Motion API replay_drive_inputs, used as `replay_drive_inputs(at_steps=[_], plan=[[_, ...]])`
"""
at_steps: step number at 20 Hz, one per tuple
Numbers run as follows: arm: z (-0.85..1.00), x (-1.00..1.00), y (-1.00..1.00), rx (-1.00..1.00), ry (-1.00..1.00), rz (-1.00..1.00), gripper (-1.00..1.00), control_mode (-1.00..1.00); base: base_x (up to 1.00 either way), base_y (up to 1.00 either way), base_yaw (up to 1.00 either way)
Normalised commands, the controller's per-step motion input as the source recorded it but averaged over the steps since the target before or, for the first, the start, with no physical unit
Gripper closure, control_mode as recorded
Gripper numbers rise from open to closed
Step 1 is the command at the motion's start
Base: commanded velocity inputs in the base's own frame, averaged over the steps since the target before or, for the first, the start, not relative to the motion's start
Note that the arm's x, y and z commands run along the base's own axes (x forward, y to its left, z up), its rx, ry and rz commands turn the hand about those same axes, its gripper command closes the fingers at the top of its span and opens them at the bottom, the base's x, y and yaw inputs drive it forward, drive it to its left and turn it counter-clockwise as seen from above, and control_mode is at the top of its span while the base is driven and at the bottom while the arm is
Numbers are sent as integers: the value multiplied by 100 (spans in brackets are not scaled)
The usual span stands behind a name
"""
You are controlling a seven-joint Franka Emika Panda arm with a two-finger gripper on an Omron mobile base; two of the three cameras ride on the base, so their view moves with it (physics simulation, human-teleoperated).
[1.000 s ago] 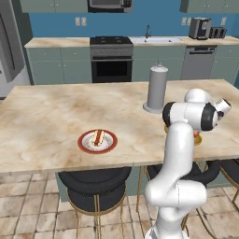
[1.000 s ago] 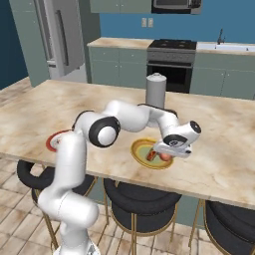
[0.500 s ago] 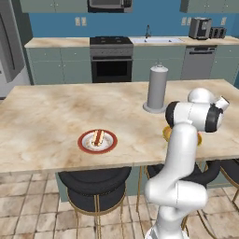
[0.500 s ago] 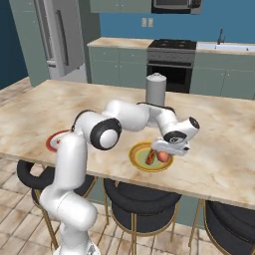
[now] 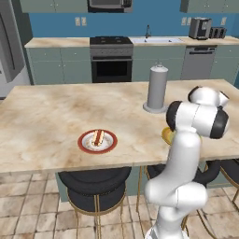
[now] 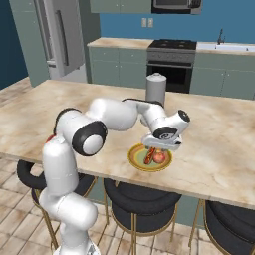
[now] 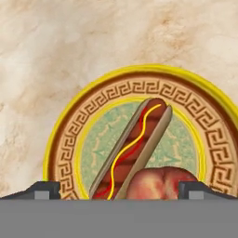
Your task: Pick up the banana and peach from the fridge and place one fruit on each plate on the dining counter.
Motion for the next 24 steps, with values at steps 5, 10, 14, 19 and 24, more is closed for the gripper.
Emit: replay_drive_inputs(at_steps=[5, 10, 14, 19, 24], plan=[[39, -100, 44, -2, -24, 0, -100, -100, 0, 0, 0], [61, -77, 100, -15, -7, -4, -100, -100, 0, 0, 0], [69, -47, 100, -18, -5, 0, -100, -100, 0, 0, 0], [70, -64, 98, -15, 0, 0, -100, -100, 0, 0, 0], [53, -98, 82, -8, 0, 0, -100, -100, 0, 0, 0]])
